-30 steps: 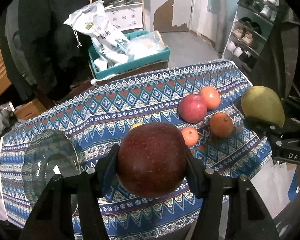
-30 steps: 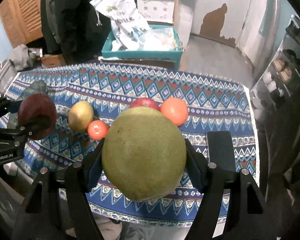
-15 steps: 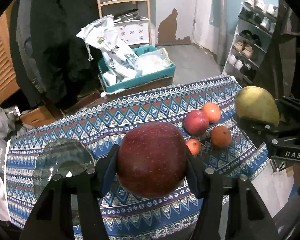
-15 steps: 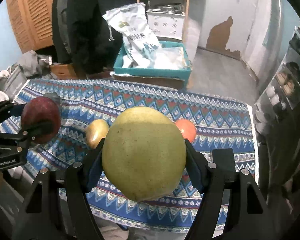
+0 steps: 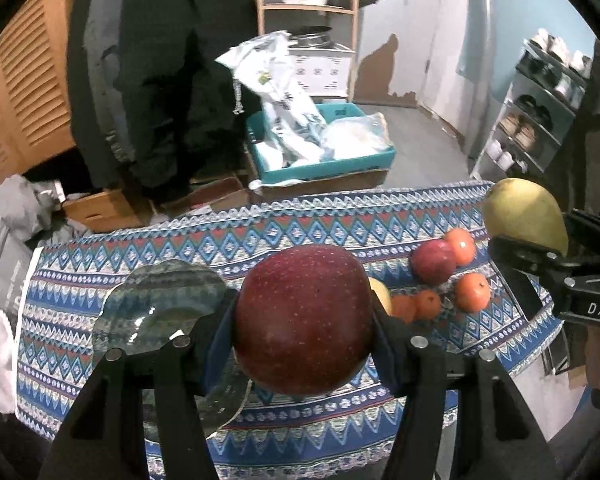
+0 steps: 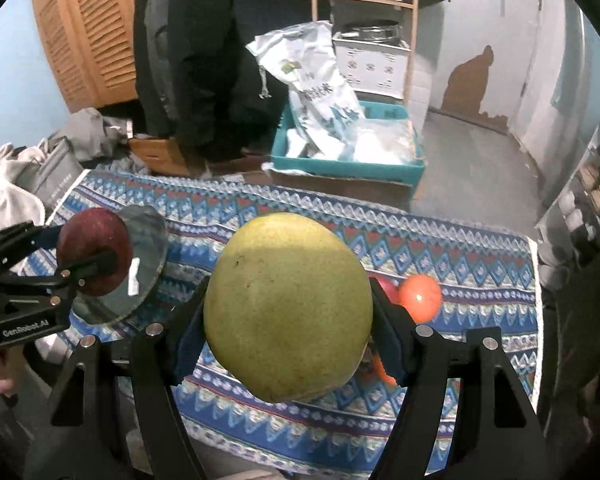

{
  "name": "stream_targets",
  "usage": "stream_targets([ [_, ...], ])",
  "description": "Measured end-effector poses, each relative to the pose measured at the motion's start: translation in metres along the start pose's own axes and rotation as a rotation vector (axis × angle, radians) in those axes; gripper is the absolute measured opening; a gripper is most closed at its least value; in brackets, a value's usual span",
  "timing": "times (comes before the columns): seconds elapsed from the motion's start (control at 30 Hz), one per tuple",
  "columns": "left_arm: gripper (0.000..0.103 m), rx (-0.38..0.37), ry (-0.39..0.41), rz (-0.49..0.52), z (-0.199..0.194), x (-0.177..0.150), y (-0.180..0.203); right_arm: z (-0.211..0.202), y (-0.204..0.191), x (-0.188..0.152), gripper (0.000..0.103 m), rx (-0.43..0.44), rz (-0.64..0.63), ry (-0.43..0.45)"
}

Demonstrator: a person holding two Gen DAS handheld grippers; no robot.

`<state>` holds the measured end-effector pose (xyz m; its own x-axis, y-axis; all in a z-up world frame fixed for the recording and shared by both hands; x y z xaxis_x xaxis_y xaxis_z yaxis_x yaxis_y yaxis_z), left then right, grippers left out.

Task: Organize fruits
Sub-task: 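Lift the apple with left gripper while right gripper carries the pomelo toward the bowl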

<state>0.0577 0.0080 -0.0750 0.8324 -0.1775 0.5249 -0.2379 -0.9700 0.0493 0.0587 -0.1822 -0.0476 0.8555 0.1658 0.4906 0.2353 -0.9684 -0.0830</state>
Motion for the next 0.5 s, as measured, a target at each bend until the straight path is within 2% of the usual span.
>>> stream_targets([
  [0.5, 0.062, 0.056, -0.006, -0.134, -0.002, -0.015, -0.080, 0.032, -0.078, 0.049, 0.072, 0.087, -0.067, -0.012],
])
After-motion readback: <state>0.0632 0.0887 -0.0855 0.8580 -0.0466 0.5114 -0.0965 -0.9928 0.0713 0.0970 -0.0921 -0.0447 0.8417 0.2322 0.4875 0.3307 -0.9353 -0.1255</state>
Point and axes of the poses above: each gripper's, at about its wrist camera, not at the fingertips, and z roughly the way its jaws point, y to its right, x to its top, the point moved 3 cm from there along z, roughly the way its jaws point, and after that the axes turned 6 degrees about -y, right-handed, at the moved point
